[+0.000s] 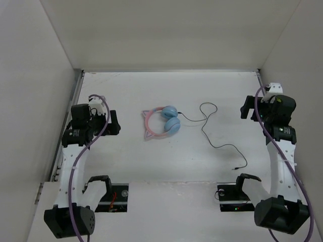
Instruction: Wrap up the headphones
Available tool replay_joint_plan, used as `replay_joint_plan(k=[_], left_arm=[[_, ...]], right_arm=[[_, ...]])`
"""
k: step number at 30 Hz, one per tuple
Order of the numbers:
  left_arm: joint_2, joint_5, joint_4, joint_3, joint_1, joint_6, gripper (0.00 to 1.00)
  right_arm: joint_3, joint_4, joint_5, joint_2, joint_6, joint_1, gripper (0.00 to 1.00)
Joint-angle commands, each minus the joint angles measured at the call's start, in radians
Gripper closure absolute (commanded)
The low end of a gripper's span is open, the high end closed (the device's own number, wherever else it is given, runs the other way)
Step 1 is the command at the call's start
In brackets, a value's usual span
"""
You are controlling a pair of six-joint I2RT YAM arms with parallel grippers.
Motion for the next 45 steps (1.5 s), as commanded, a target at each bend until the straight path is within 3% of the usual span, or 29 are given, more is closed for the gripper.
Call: replay_joint_plan(k=[1,7,15,22,32,39,45], left_arm=[[0.011,0.013,0.128,-0.055,-0.084,-0.08,0.0],[0.048,-0.025,0.232,-0.155,-0.218,-0.129,0.0],[0.233,-0.175,0.459,-0.178,-0.351,-0.158,0.06],[0.4,-0.206,0.588,-0.126,-0.416,-0.201,0.11],[0.62,-0.248,0.614,0.036,-0.492,-0.206,0.19],[0.772,-0.284,0.6,0.113,-0.503,-0.252,0.36],[0.839,-0.283,0.585,0.141,-0.509,-0.284,0.41]], right_arm=[[-0.04,0.189,-0.056,-0.04,0.069,0.088,0.0],[-0.172,0.319,-0.076,-0.14,0.05,0.311,0.0],[-0.155,0.299,-0.132,-0.102,0.098,0.306,0.0],[-0.124,0.318,-0.146,-0.063,0.121,0.322,0.0],[-0.123,0.401,-0.163,-0.025,0.17,0.338,0.0],[-0.094,0.417,-0.165,-0.008,0.198,0.338,0.0],[-0.092,0.434,-0.166,-0.002,0.221,0.322,0.0]])
